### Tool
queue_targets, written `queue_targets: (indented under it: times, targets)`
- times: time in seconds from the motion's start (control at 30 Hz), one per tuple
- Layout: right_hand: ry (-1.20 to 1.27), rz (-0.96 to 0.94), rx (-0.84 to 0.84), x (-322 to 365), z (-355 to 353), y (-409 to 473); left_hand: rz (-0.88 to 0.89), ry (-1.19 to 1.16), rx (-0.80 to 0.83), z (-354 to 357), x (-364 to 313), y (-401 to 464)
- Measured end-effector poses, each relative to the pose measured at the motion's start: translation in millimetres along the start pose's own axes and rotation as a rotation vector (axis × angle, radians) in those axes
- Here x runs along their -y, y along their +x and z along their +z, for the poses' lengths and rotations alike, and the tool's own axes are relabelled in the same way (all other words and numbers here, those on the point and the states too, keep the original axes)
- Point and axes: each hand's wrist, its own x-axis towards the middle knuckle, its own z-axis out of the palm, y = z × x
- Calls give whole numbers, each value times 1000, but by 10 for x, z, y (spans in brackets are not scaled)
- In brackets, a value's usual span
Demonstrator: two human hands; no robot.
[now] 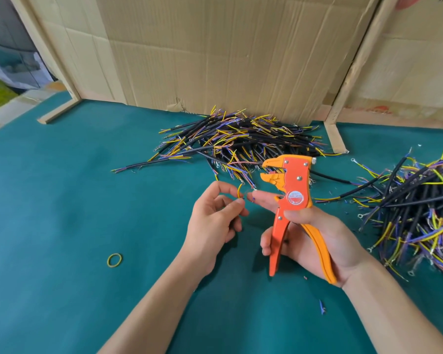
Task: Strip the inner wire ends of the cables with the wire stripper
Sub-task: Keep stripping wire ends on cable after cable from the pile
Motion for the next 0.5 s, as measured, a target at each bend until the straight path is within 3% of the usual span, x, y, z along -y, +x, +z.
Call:
queue_targets:
  times: [0.5]
  targets:
    - [-5, 45, -29, 2, 22, 18, 16, 56, -4, 12, 40, 9]
